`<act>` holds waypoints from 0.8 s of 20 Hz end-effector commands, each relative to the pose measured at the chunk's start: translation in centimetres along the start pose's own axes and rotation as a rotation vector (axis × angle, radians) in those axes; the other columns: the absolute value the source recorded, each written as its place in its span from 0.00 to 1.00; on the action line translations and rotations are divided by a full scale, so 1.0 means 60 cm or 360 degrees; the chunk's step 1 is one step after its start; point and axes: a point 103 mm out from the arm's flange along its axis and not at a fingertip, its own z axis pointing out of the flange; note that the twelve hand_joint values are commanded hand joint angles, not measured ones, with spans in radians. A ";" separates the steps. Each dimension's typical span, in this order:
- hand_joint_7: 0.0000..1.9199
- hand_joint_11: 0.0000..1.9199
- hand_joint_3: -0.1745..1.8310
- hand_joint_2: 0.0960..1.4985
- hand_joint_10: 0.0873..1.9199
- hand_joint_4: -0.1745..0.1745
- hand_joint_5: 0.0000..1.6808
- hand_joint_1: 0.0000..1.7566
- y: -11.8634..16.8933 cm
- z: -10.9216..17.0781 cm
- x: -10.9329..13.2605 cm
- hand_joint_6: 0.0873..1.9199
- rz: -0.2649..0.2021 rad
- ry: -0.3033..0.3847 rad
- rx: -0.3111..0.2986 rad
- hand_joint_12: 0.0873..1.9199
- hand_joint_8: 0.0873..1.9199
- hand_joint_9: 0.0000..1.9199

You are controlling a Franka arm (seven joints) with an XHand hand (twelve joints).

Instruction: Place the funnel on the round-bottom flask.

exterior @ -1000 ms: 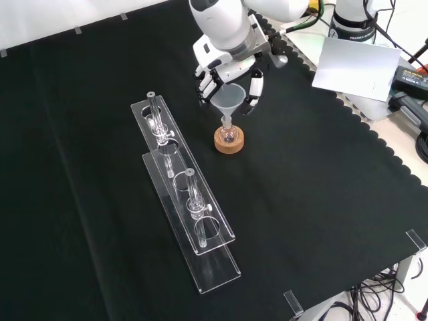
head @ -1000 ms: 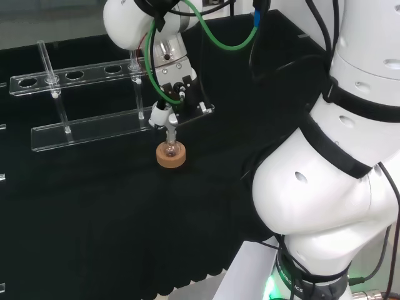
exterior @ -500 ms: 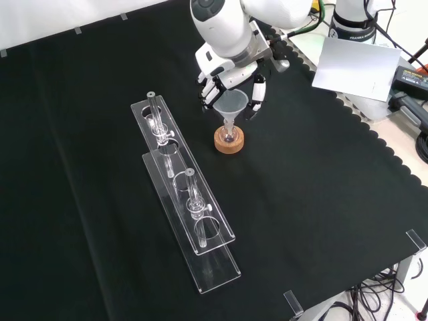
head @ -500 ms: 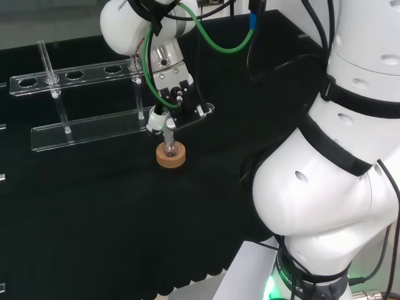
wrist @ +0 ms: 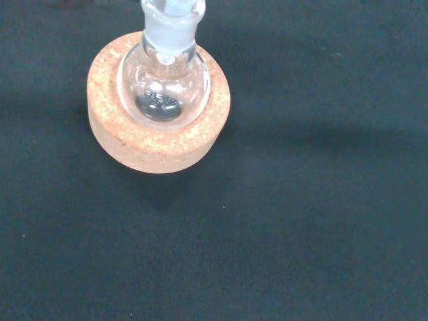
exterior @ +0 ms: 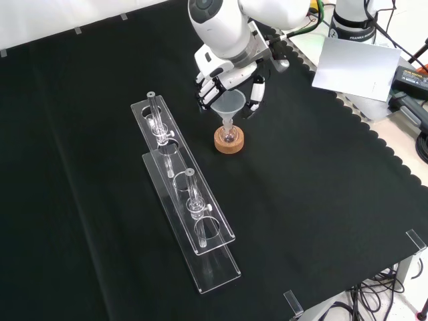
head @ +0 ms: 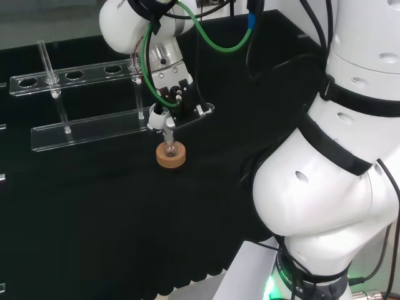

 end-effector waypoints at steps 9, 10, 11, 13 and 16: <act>0.14 0.17 0.33 0.49 0.33 0.32 0.24 0.38 -0.002 0.004 -0.002 0.15 -0.0006 0.0000 0.0019 0.71 0.38 0.29; 0.14 0.17 0.33 0.49 0.33 0.32 0.24 0.38 -0.002 0.004 -0.002 0.15 -0.0009 -0.0004 0.0018 0.71 0.38 0.29; 0.14 0.17 0.33 0.49 0.33 0.32 0.24 0.38 -0.002 0.005 -0.002 0.15 -0.0010 0.0000 0.0018 0.71 0.38 0.29; 0.14 0.17 0.33 0.49 0.33 0.32 0.24 0.38 -0.003 0.007 -0.001 0.14 -0.0014 0.0006 0.0021 0.71 0.38 0.29; 0.13 0.17 0.33 0.48 0.33 0.31 0.24 0.38 -0.004 0.007 -0.001 0.14 -0.0019 0.0006 0.0029 0.71 0.38 0.29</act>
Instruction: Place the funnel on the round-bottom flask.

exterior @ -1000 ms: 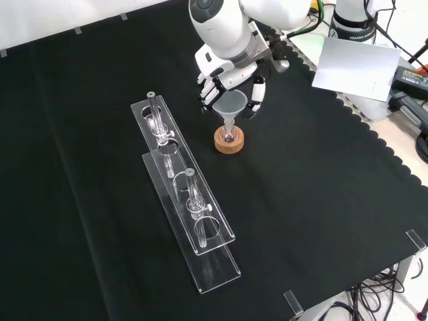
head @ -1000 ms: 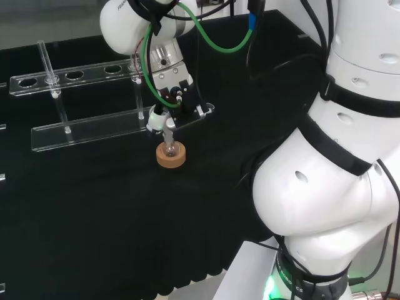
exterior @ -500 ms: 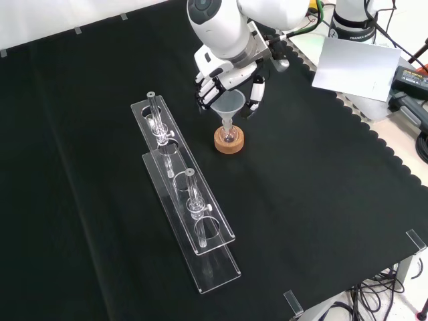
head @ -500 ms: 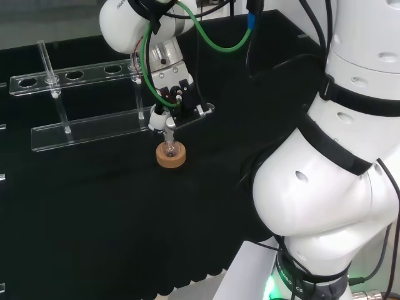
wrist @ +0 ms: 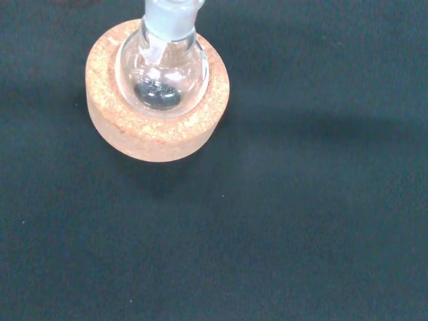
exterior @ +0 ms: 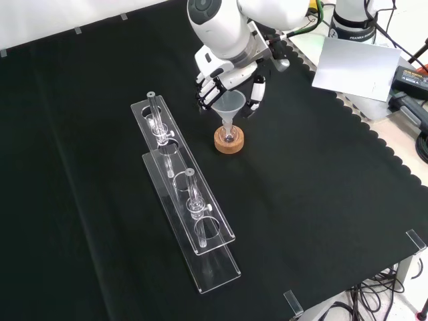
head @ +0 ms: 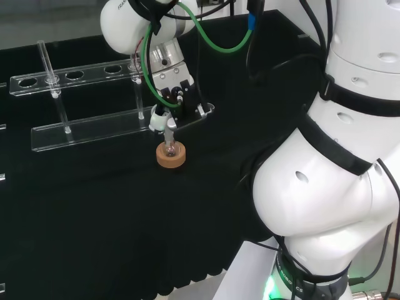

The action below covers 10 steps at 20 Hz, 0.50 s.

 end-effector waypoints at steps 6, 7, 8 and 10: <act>0.13 0.17 0.33 0.48 0.33 0.30 0.23 0.37 -0.003 0.002 -0.001 0.13 -0.0007 0.0010 0.0011 0.71 0.38 0.28; 0.13 0.17 0.33 0.48 0.33 0.30 0.23 0.37 -0.004 0.002 0.000 0.13 -0.0008 0.0013 0.0008 0.71 0.38 0.28; 0.13 0.17 0.33 0.48 0.33 0.30 0.24 0.37 -0.005 0.003 0.000 0.12 -0.0009 0.0015 0.0005 0.72 0.38 0.28; 0.12 0.16 0.32 0.48 0.33 0.30 0.23 0.37 -0.007 0.005 0.000 0.11 -0.0022 0.0017 0.0005 0.72 0.38 0.27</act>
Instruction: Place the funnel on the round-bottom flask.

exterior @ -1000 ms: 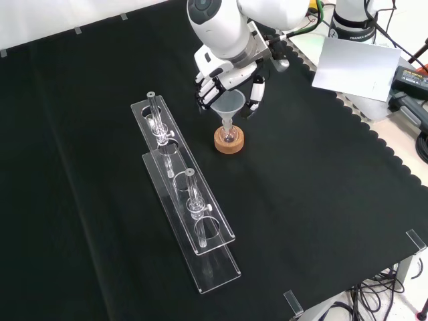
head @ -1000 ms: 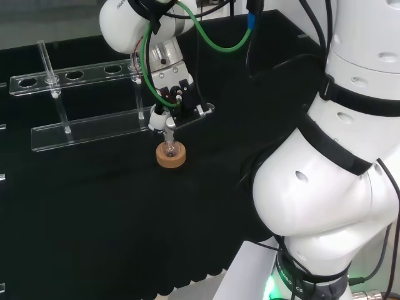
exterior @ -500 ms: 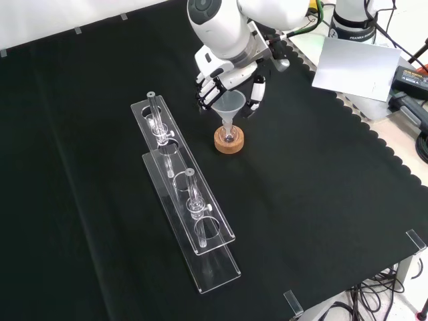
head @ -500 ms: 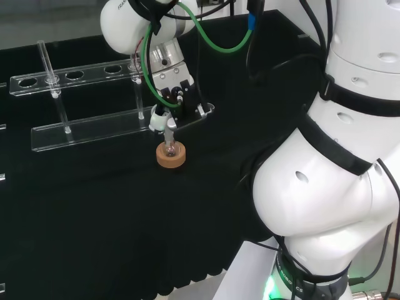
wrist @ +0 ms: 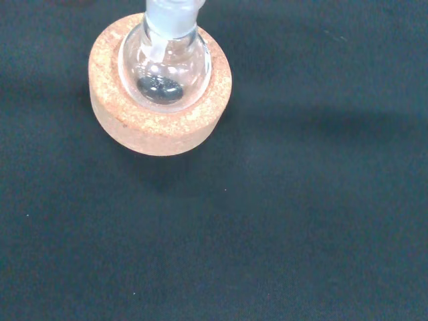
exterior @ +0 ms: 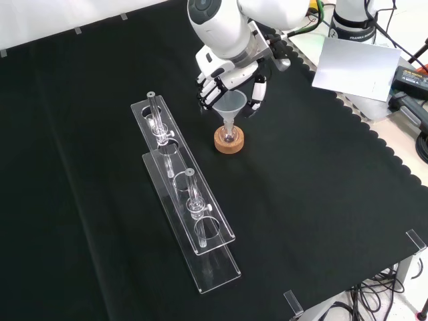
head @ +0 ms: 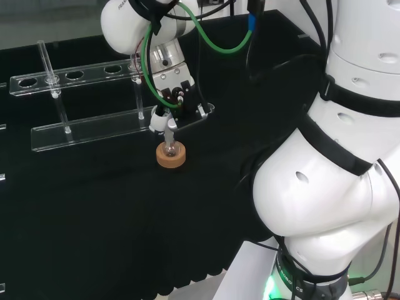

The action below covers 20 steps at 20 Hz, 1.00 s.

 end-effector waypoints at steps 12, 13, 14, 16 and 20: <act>0.00 0.01 0.26 0.43 0.40 0.32 0.10 0.33 -0.011 0.003 -0.002 0.00 -0.0071 -0.0004 0.0034 0.79 0.08 0.04; 0.00 0.01 0.25 0.43 0.38 0.32 0.08 0.32 -0.014 0.001 -0.002 0.00 -0.0079 0.0008 0.0001 0.79 0.03 0.02; 0.00 0.00 0.24 0.42 0.35 0.33 0.06 0.30 -0.018 -0.002 -0.003 0.00 -0.0086 0.0018 -0.0040 0.79 0.00 0.01; 0.00 0.00 0.21 0.41 0.29 0.34 0.03 0.27 -0.027 -0.013 -0.008 0.00 -0.0098 0.0046 -0.0123 0.78 0.00 0.00; 0.00 0.00 0.18 0.41 0.29 0.33 0.03 0.26 -0.042 -0.044 -0.021 0.00 -0.0117 0.0062 -0.0149 0.78 0.00 0.00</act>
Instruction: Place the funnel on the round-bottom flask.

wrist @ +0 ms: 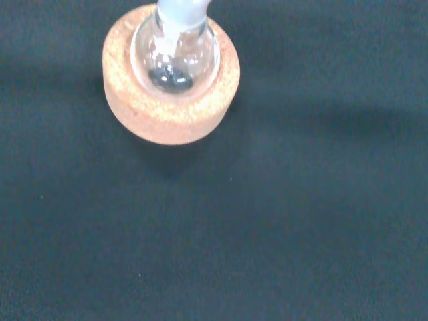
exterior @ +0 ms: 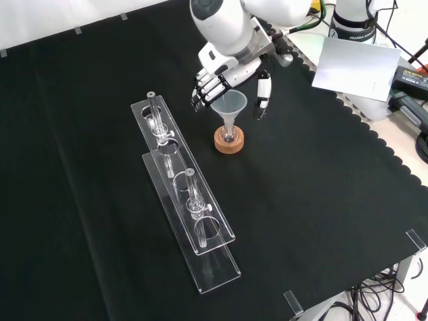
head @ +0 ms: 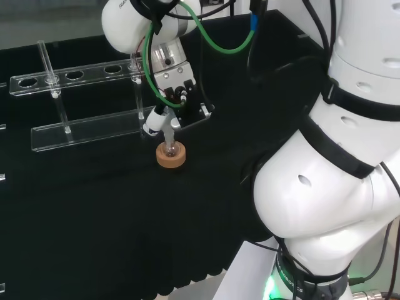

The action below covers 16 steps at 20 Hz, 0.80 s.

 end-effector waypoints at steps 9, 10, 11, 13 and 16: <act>0.01 0.00 0.17 0.45 0.37 0.33 0.05 0.28 -0.044 -0.075 -0.061 0.00 -0.0034 0.0095 -0.0216 0.80 0.00 0.00; 0.02 0.00 0.17 0.45 0.37 0.33 0.05 0.29 -0.045 -0.077 -0.069 0.00 -0.0034 0.0110 -0.0226 0.80 0.00 0.00; 0.03 0.01 0.17 0.45 0.38 0.33 0.07 0.29 -0.045 -0.080 -0.078 0.00 -0.0038 0.0132 -0.0229 0.80 0.00 0.02; 0.05 0.06 0.17 0.46 0.38 0.34 0.10 0.30 -0.045 -0.082 -0.092 0.00 -0.0041 0.0168 -0.0224 0.79 0.00 0.07; 0.05 0.09 0.17 0.47 0.36 0.34 0.13 0.31 -0.043 -0.083 -0.112 0.00 -0.0029 0.0187 -0.0213 0.77 0.09 0.11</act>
